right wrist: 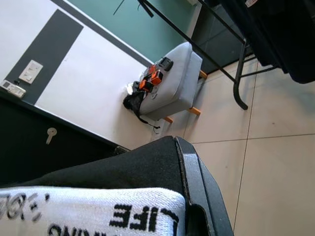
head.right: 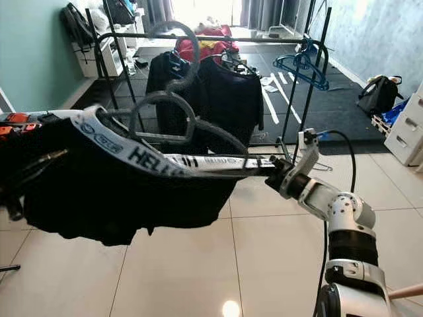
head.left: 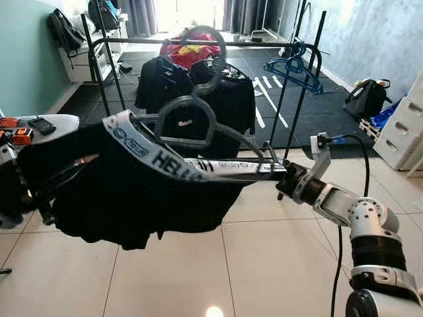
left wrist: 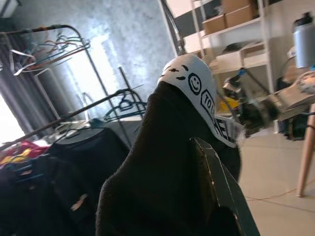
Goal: Hang hanger
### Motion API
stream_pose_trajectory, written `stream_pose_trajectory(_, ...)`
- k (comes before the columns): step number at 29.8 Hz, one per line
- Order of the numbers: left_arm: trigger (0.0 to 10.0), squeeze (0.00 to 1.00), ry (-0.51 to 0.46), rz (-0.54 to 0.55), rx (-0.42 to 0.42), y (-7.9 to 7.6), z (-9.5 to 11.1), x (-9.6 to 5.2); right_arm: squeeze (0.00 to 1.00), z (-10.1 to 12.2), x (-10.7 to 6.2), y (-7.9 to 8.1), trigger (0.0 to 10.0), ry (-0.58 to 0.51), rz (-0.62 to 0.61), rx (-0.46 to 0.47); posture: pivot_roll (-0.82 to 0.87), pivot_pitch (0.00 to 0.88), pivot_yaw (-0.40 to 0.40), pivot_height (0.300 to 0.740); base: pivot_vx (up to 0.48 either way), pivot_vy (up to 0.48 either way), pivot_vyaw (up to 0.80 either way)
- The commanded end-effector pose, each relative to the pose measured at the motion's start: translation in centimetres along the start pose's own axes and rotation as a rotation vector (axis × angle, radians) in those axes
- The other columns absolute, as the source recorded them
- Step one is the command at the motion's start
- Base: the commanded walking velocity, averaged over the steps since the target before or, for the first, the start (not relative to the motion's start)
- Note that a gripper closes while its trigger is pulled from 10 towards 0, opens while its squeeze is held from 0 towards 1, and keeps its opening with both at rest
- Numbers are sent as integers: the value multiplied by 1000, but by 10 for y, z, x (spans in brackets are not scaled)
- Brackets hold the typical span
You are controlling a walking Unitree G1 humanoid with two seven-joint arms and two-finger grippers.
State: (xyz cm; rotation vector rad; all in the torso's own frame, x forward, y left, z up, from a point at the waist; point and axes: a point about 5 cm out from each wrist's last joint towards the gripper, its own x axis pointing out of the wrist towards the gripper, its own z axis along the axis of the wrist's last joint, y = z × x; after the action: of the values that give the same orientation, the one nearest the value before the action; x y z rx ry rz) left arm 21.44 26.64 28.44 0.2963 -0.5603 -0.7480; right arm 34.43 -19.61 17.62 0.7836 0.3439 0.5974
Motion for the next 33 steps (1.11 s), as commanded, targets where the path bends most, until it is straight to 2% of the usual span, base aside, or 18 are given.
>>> stream_pose_trajectory(1,0,0,1,37,38,6,3,-3,0,0,-2,0,0,3,-9,1,-67,15,-8,740,0,0,0)
stream_pose_trajectory(12,0,0,-1,85,100,12,5,-1,0,-6,2,5,0,38,15,14,-65,13,-9,740,0,0,0)
stream_pose_trajectory(21,0,0,91,-69,113,-10,-2,1,0,9,1,2,0,-36,-34,35,-65,22,-9,740,0,0,0)
stream_pose_trajectory(27,0,0,121,-103,143,-16,-5,5,0,11,2,1,0,-49,-49,41,-61,23,-10,740,0,0,0)
stream_pose_trajectory(33,0,0,154,-104,274,-25,-12,23,0,7,10,6,0,-34,-44,59,-63,24,-12,740,0,0,0)
